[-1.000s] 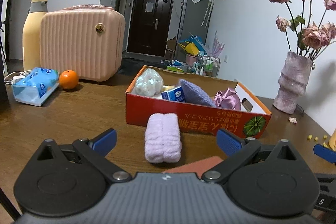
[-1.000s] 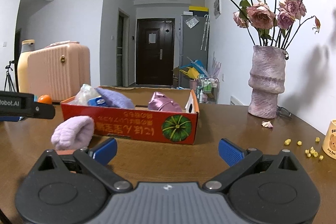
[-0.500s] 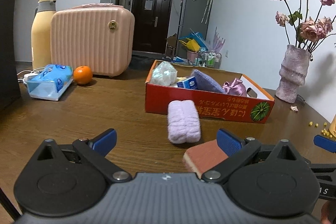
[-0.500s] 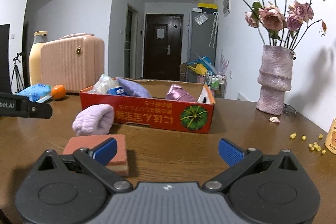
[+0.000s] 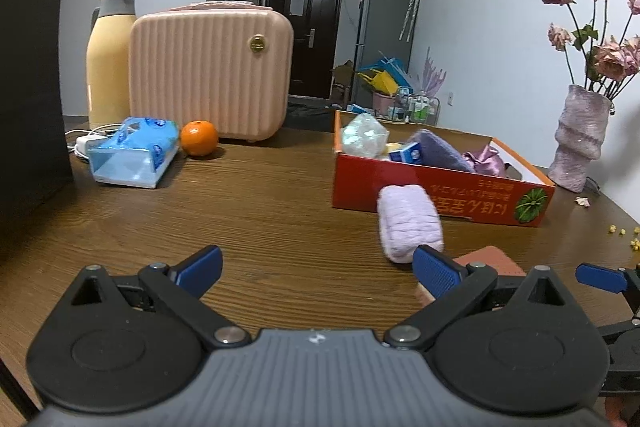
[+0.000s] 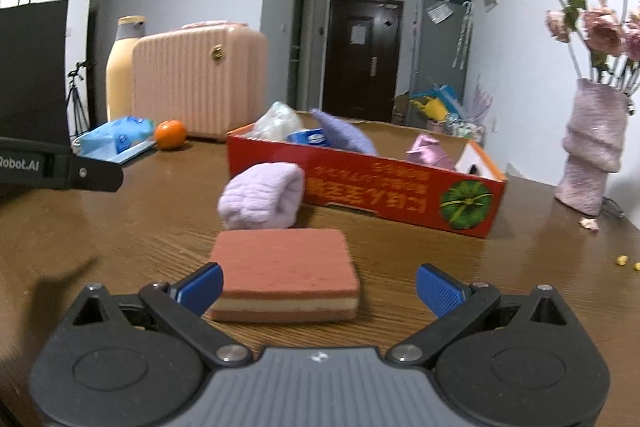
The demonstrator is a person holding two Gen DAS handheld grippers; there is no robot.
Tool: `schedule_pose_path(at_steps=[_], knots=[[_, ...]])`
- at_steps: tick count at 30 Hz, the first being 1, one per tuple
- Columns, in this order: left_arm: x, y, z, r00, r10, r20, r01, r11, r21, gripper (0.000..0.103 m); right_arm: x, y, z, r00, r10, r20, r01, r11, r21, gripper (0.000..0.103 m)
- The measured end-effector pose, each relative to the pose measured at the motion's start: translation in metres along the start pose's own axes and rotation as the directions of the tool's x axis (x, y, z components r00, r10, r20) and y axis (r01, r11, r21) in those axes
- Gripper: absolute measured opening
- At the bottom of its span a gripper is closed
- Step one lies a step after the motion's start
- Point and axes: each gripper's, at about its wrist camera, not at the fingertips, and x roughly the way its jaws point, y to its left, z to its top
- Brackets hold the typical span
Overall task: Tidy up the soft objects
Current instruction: 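Move the right tool down around the pink layered sponge, then close the right gripper on the pink layered sponge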
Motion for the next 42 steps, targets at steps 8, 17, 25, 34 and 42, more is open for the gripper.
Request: schedule_pose_path(at_steps=[8, 17, 25, 34, 42], knots=[[0.006, 0.027, 0.003, 1.0, 0.009, -0.024, -0.01, 1.0, -0.022, 0.103, 0.03, 0.014, 0.01, 0.997, 0.037, -0.061, -0.039, 0.999, -0.017, 0.103], [0.01, 0.034, 0.003, 0.999, -0.007, -0.052, 0.006, 1.0, -0.027, 0.103, 0.059, 0.012, 0.015, 0.987, 0.066, -0.145, -0.067, 0.998, -0.003, 0.103], [0.012, 0.031, 0.002, 0.998, 0.006, -0.054, -0.007, 1.0, -0.017, 0.103, 0.067, 0.008, 0.016, 0.982, 0.082, -0.171, -0.081, 0.997, 0.015, 0.102], [0.023, 0.022, 0.0, 0.996, 0.019, -0.089, -0.019, 1.0, 0.006, 0.103, 0.065, 0.006, 0.017, 0.983, 0.093, -0.158, -0.094, 0.996, 0.0, 0.099], [0.037, 0.009, 0.004, 0.993, 0.017, -0.113, -0.017, 1.0, -0.004, 0.103, 0.06, -0.009, 0.019, 0.988, 0.087, -0.126, -0.087, 0.996, 0.004, 0.098]])
